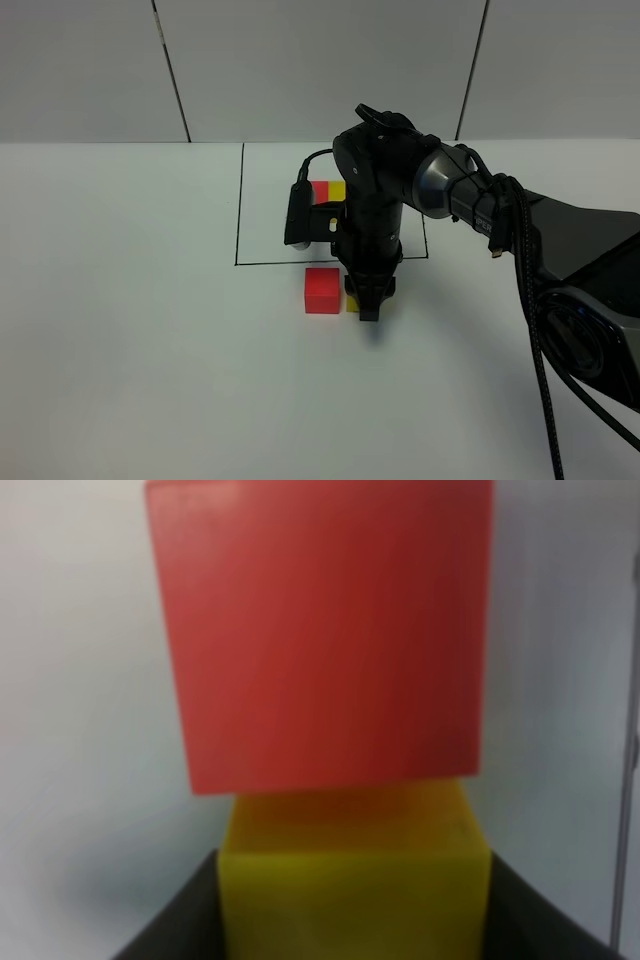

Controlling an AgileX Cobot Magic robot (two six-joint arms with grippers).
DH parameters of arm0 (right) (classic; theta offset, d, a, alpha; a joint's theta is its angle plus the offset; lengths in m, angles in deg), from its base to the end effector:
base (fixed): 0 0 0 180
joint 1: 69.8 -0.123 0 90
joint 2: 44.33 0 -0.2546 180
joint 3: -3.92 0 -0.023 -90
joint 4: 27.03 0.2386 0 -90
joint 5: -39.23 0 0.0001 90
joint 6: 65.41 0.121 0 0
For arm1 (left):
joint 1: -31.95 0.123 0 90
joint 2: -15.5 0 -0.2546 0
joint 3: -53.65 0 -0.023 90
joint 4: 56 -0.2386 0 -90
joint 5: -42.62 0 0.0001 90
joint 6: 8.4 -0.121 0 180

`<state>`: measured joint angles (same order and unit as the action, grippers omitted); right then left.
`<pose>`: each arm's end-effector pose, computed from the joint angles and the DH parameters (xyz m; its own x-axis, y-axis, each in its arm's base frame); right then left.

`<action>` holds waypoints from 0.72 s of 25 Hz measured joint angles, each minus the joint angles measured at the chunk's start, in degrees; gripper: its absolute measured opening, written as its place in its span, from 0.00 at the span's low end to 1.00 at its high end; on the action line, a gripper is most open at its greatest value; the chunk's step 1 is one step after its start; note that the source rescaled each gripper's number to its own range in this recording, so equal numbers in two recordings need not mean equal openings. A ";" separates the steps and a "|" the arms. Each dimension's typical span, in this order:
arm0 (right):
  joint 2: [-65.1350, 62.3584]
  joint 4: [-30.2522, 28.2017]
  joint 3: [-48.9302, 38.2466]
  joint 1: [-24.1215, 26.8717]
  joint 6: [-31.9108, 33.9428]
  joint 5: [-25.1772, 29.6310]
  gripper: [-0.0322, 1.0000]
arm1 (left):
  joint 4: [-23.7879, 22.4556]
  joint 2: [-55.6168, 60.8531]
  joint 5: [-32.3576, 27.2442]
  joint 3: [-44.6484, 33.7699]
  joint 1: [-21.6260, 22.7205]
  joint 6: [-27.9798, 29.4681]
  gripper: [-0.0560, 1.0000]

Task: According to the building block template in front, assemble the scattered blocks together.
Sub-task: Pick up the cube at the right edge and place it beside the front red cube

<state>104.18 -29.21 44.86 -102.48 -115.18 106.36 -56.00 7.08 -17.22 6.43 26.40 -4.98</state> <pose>0.3917 0.2462 0.0855 -0.1168 -0.9926 -0.0318 -0.9884 0.1193 -0.0937 0.0411 -0.0040 0.2618 -0.4332 -0.0178 -0.9011 0.0710 0.9960 -0.0539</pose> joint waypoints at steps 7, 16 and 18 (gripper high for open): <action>0.00 0.30 0.00 0.00 -0.06 -0.44 0.03 | 0.00 0.00 0.00 0.00 0.00 0.00 0.76; 0.00 1.17 0.04 0.00 -0.31 -0.58 0.03 | 0.00 0.00 0.00 0.00 0.00 0.00 0.76; 0.00 1.72 0.04 0.00 -0.30 -0.70 0.03 | 0.00 0.00 0.00 0.00 0.00 0.00 0.76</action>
<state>104.18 -27.49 44.90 -102.48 -115.48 105.67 -56.00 7.08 -17.22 6.43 26.40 -4.98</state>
